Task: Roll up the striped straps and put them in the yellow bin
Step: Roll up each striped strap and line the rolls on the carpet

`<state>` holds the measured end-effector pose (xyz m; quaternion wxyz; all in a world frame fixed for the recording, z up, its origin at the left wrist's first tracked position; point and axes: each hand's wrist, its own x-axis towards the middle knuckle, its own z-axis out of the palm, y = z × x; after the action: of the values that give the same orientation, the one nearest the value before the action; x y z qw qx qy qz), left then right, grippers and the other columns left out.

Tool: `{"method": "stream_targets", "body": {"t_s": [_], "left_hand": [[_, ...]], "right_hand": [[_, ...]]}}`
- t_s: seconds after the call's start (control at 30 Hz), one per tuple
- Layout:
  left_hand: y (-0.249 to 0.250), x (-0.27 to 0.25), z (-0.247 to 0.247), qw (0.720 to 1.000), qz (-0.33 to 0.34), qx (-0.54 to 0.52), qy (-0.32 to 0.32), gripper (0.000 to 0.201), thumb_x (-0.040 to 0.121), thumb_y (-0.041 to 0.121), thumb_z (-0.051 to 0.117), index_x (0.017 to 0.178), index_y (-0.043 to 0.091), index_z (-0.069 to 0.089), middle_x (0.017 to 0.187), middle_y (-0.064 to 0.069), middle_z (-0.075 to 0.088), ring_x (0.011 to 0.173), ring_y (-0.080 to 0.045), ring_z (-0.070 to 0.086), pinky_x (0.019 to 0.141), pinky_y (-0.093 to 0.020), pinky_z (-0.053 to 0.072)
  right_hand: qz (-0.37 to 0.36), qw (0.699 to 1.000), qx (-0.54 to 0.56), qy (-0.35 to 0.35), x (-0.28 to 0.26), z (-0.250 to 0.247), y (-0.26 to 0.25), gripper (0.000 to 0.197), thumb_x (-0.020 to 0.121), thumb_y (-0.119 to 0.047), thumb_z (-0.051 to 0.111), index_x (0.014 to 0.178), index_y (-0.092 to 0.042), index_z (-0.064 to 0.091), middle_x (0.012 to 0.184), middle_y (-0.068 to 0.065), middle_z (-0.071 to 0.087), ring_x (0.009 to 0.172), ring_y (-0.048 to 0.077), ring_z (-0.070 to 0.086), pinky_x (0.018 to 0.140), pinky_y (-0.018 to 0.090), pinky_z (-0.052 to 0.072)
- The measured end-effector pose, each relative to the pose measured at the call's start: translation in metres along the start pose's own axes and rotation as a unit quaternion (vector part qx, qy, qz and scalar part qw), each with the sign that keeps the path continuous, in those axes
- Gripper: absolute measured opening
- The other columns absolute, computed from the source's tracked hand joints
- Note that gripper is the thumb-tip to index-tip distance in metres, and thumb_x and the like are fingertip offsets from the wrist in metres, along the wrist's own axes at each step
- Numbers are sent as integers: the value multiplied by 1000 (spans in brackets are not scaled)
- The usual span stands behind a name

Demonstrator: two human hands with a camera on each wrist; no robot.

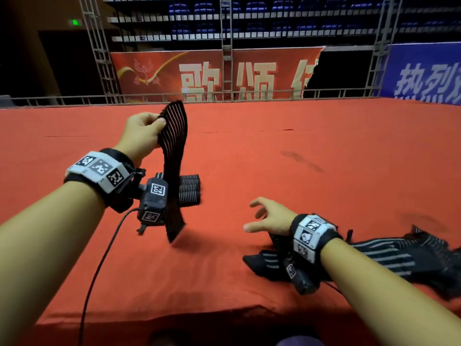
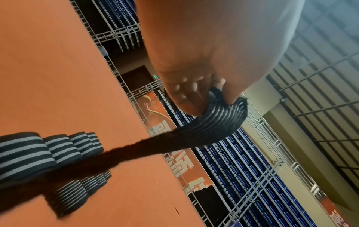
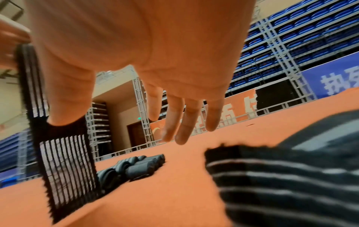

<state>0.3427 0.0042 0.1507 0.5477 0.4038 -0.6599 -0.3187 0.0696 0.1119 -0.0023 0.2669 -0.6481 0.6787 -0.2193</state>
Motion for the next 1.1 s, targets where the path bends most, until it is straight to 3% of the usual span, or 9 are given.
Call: {"method": "stream_targets", "body": {"t_s": [0.17, 0.27, 0.47, 0.63, 0.73, 0.77, 0.87, 1.0, 1.1], "left_hand": [[33, -9, 8, 996, 39, -7, -74, 23, 102, 9, 47, 82, 15, 55, 78, -2, 60, 59, -3, 62, 58, -21, 55], [63, -11, 1, 993, 74, -25, -90, 21, 101, 9, 48, 83, 16, 57, 82, 0, 63, 65, -4, 65, 60, -22, 55], [94, -13, -22, 992, 100, -43, -70, 22, 102, 8, 47, 85, 17, 57, 85, 0, 65, 67, -5, 68, 60, -23, 55], [73, -5, -35, 998, 66, -11, 13, 24, 101, 7, 46, 83, 18, 57, 84, -1, 62, 58, 0, 66, 54, -22, 54], [42, 2, -36, 993, -3, 99, 57, 13, 97, 11, 55, 109, 12, 58, 109, -17, 65, 74, -13, 65, 68, -33, 53], [31, 2, -34, 985, -37, 160, 50, 33, 95, 17, 60, 126, 10, 52, 124, -21, 59, 92, -21, 64, 80, -38, 52], [9, -11, -18, 963, -50, 264, -6, 63, 90, 26, 69, 143, 11, 38, 141, -19, 45, 126, -31, 48, 105, -44, 43], [9, -46, 19, 957, 37, 241, -159, 25, 92, 22, 66, 117, 17, 60, 116, -7, 66, 101, -18, 63, 91, -35, 52], [15, -66, 41, 947, 84, 205, -234, 18, 93, 30, 65, 106, 18, 66, 101, -3, 71, 94, -17, 67, 89, -40, 55]], "right_hand": [[-10, 999, 31, 21, 31, 42, -37, 102, 67, -50, 83, 147, -18, 27, 130, 12, 53, 107, 24, 56, 97, 33, 44], [-23, 996, 88, 13, 43, 55, -55, 121, 48, -61, 82, 147, -22, 25, 135, 11, 48, 113, 26, 55, 101, 42, 46], [-109, 980, 135, 101, 45, 67, -66, 59, 53, -58, 75, 98, -23, 60, 99, 4, 59, 89, 20, 62, 80, 40, 54], [-95, 975, 198, 43, 26, 42, -60, 25, 68, -27, 81, 81, -14, 63, 73, -2, 65, 69, 14, 65, 63, 31, 52], [-105, 968, 226, 13, 12, 23, -64, 25, 75, -15, 82, 81, -13, 58, 72, -1, 67, 63, 9, 65, 60, 23, 51], [-110, 968, 224, 26, 8, 17, -66, 26, 77, -13, 80, 80, -14, 55, 71, -2, 64, 60, 7, 62, 57, 20, 48], [-115, 964, 222, 89, 4, 4, -76, 28, 84, -6, 70, 77, -16, 45, 69, 2, 56, 58, 12, 53, 54, 24, 43], [-103, 927, 340, 118, 2, -3, -96, 29, 87, 3, 60, 101, -19, 45, 68, 8, 50, 53, 17, 50, 54, 27, 42], [-109, 903, 389, 150, -5, -17, -111, 26, 86, 11, 47, 96, -13, 54, 70, 8, 55, 58, 14, 53, 54, 22, 44]]}}
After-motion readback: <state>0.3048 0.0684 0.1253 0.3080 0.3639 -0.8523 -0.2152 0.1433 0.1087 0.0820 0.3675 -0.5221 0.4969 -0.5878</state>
